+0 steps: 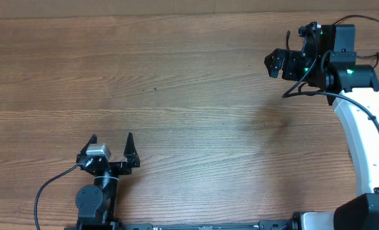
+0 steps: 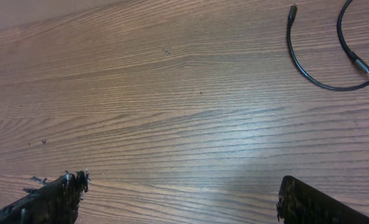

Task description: Untangle cables

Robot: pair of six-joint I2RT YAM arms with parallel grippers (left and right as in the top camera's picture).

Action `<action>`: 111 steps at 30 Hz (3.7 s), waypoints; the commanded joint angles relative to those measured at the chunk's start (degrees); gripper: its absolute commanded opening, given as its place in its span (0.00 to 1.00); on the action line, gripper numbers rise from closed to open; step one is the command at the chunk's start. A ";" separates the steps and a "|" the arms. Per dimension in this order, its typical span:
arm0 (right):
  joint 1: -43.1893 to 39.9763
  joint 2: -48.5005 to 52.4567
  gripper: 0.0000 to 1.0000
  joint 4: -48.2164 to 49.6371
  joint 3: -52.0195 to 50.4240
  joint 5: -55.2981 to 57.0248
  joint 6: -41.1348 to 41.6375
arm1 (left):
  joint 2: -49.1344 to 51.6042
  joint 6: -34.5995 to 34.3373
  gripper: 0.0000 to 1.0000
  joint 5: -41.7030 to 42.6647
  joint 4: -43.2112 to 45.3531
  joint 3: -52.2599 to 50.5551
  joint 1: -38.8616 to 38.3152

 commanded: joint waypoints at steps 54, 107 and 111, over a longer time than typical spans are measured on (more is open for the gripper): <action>0.22 -0.02 1.00 0.33 0.00 0.20 0.17 | -0.63 1.16 1.00 -0.74 0.11 -0.20 0.42; 0.33 -51.60 1.00 59.39 -66.16 -6.01 0.15 | -0.61 1.16 1.00 -0.74 0.11 -0.20 0.42; 0.33 -53.42 1.00 59.25 -68.43 -6.01 0.15 | -0.61 1.16 1.00 -0.74 0.11 -0.20 0.42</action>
